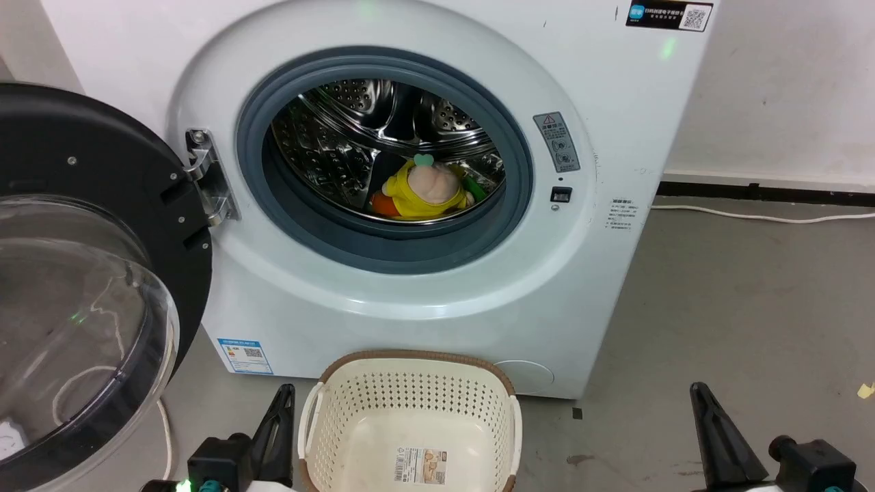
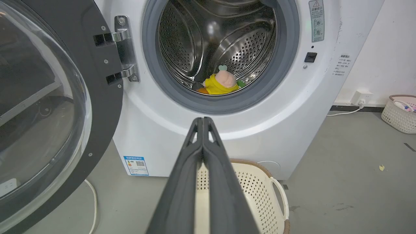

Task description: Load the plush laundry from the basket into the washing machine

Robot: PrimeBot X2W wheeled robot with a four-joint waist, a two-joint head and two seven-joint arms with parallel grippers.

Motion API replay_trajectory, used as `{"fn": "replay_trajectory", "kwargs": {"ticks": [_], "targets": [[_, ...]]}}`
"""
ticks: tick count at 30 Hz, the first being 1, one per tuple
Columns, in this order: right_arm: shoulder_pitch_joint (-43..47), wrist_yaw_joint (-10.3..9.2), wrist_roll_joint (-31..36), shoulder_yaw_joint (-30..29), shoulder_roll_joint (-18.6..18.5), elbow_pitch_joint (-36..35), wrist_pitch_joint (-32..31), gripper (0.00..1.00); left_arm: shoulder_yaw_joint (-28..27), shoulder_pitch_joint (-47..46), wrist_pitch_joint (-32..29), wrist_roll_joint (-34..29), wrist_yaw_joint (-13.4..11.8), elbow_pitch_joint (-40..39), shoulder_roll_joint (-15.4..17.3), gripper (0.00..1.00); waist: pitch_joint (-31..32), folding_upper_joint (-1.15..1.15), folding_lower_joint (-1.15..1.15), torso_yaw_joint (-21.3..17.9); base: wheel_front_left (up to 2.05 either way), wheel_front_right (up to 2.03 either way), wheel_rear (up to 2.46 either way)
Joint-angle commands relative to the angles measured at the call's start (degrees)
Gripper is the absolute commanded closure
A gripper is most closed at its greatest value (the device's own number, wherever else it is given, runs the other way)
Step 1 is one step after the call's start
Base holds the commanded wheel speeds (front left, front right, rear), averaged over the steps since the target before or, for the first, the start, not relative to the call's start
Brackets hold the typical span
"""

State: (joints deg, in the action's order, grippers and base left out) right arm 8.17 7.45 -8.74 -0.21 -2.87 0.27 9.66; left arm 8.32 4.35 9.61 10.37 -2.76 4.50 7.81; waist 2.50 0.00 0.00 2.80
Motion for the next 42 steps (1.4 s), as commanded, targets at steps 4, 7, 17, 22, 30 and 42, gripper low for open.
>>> {"fn": "replay_trajectory", "kwargs": {"ticks": [4, 7, 17, 22, 30, 42], "targets": [[-1.33, 0.01, 1.01, 0.05, 0.00, -0.09, -0.69, 1.00, -0.75, -1.27, -0.68, -1.04, 0.46, -0.61, -0.61, 1.00, -0.15, 0.00, 0.00, -0.17, 0.00, 0.00, 0.00], [-1.60, 0.01, 1.31, 0.06, 0.00, -0.10, -1.05, 1.00, -1.05, -1.39, -1.04, -1.41, 0.55, -0.76, -0.78, 1.00, -0.24, 0.00, 0.00, -0.27, 0.00, 0.00, 0.00], [-2.50, 0.02, 2.33, 0.08, 0.00, -0.12, -2.22, 1.00, -2.04, -1.80, -2.21, -2.63, 0.85, -1.28, -1.35, 1.00, -0.55, 0.00, 0.00, -0.61, 0.00, 0.00, 0.00], [-2.95, 0.02, 2.84, 0.09, 0.00, -0.13, -2.81, 1.00, -2.54, -2.00, -2.79, -3.24, 1.00, -1.53, -1.63, 1.00, -0.71, 0.00, 0.00, -0.79, 0.00, 0.00, 0.00], [-3.66, 0.02, 3.64, 0.11, 0.00, -0.15, -3.75, 1.00, -3.33, -2.32, -3.73, -4.22, 1.24, -1.94, -2.08, 1.00, -0.95, 0.00, 0.00, -1.06, 0.00, 0.00, 0.00], [-4.65, 0.02, 4.76, 0.13, 0.00, -0.18, -5.05, 1.00, -4.43, -2.76, -5.01, -5.57, 1.58, -2.50, -2.71, 1.00, -1.29, 0.00, 0.00, -1.44, 0.00, 0.00, 0.00]]}}
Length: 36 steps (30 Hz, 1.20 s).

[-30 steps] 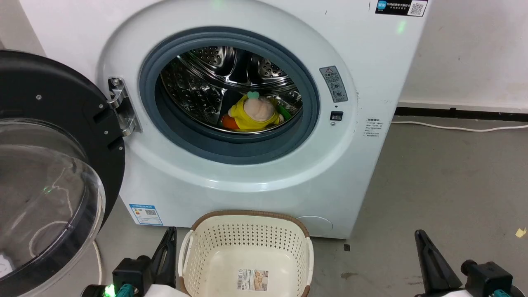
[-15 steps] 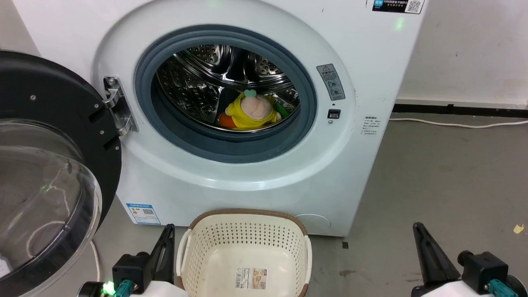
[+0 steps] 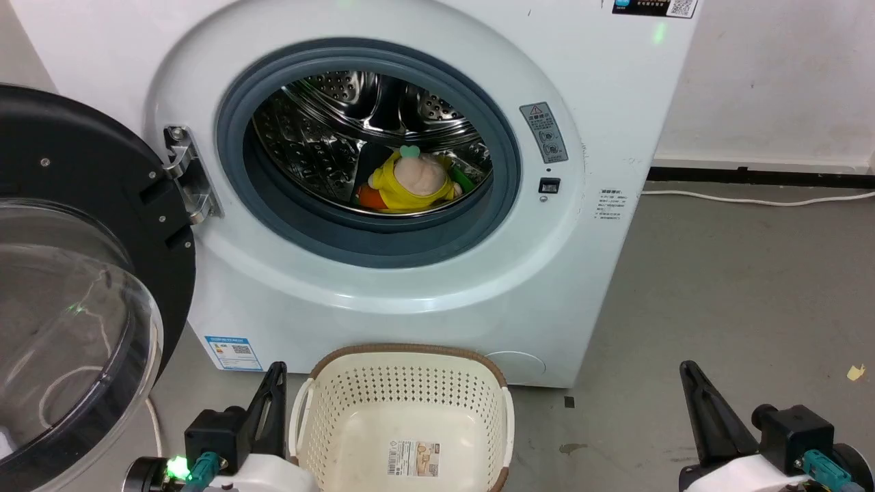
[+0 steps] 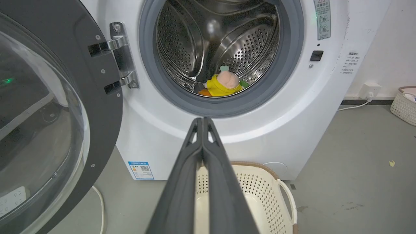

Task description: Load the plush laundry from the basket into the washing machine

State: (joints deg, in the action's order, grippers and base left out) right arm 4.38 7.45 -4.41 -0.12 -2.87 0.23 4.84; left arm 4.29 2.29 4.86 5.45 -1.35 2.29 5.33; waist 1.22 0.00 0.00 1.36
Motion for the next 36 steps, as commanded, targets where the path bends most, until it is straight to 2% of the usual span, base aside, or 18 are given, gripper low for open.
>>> {"fn": "replay_trajectory", "kwargs": {"ticks": [1, 36], "targets": [[-0.95, 0.02, 0.53, 0.03, 0.00, -0.14, -0.34, 1.00, -0.49, -0.75, -0.39, -0.78, 0.19, -0.34, -0.29, 1.00, -0.04, 0.00, 0.00, -0.04, 0.00, 0.00, 0.00], [-4.27, 0.03, 4.28, 0.11, 0.00, -0.22, -4.69, 1.00, -4.16, -2.24, -4.71, -5.30, 1.31, -2.23, -2.38, 1.00, -1.18, 0.00, 0.00, -1.32, 0.00, 0.00, 0.00]]}}
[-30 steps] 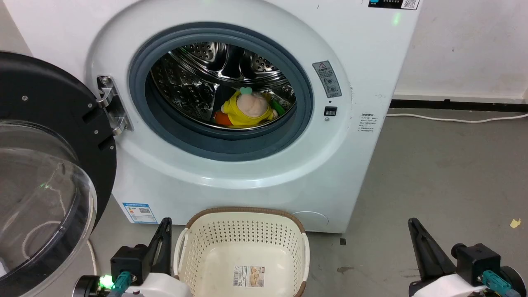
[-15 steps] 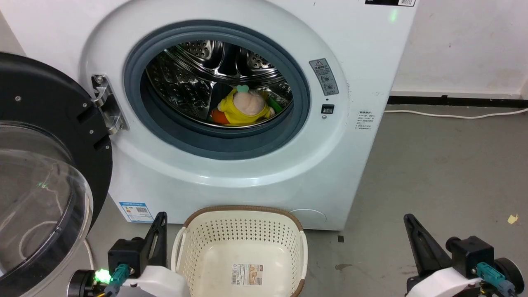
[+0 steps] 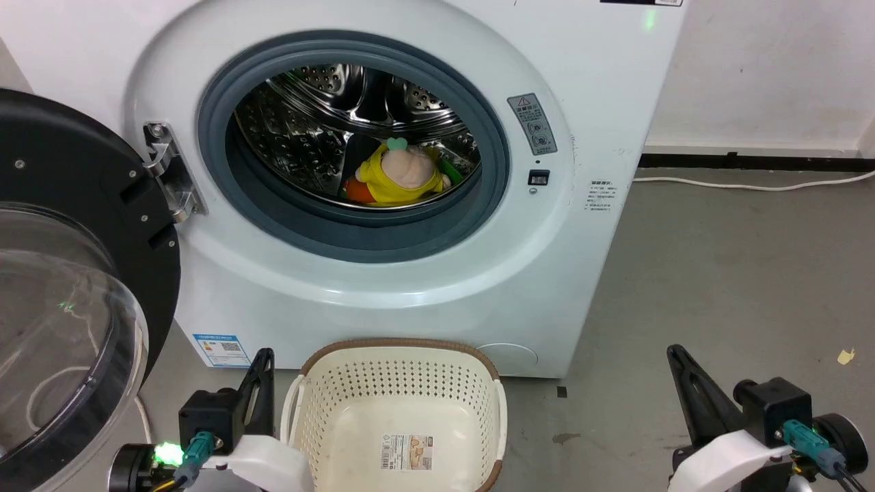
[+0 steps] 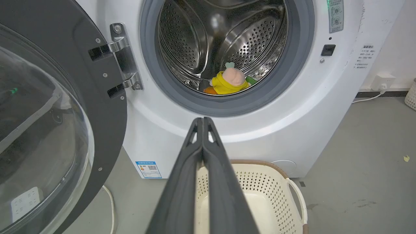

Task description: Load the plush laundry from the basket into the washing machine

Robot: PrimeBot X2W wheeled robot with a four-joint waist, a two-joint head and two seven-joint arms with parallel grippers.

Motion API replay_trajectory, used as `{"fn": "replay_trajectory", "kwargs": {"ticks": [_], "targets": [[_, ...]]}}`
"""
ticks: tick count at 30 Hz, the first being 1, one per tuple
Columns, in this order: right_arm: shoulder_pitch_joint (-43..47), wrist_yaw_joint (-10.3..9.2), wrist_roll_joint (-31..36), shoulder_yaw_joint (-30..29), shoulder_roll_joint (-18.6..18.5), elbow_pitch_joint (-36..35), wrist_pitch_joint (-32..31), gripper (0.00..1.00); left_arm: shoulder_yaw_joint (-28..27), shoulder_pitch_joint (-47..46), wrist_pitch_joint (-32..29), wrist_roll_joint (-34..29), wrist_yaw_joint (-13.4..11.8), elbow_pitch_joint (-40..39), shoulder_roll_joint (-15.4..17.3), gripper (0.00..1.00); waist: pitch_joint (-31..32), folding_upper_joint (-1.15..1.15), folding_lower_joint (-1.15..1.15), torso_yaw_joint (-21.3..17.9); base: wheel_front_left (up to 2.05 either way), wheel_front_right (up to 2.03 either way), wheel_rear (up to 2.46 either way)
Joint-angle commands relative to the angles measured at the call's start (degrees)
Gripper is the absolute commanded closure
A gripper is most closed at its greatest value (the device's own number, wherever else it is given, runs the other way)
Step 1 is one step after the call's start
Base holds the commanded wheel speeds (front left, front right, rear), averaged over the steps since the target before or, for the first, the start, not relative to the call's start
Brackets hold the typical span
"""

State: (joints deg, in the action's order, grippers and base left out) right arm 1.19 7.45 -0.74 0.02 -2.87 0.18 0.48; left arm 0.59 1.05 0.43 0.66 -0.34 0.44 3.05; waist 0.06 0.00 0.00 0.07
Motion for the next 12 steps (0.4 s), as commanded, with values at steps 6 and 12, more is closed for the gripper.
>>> {"fn": "replay_trajectory", "kwargs": {"ticks": [6, 12], "targets": [[-1.19, 0.03, 0.74, -0.02, 0.00, -0.18, -0.48, 1.00, -0.59, -1.05, -0.43, -0.66, 0.34, -0.44, -0.17, 1.00, -0.06, 0.00, 0.00, -0.07, 0.00, 0.00, 0.00], [-1.19, 0.03, 0.74, -0.02, 0.00, -0.18, -0.48, 1.00, -0.59, -1.05, -0.43, -0.66, 0.34, -0.44, -0.17, 1.00, -0.06, 0.00, 0.00, -0.07, 0.00, 0.00, 0.00]]}}
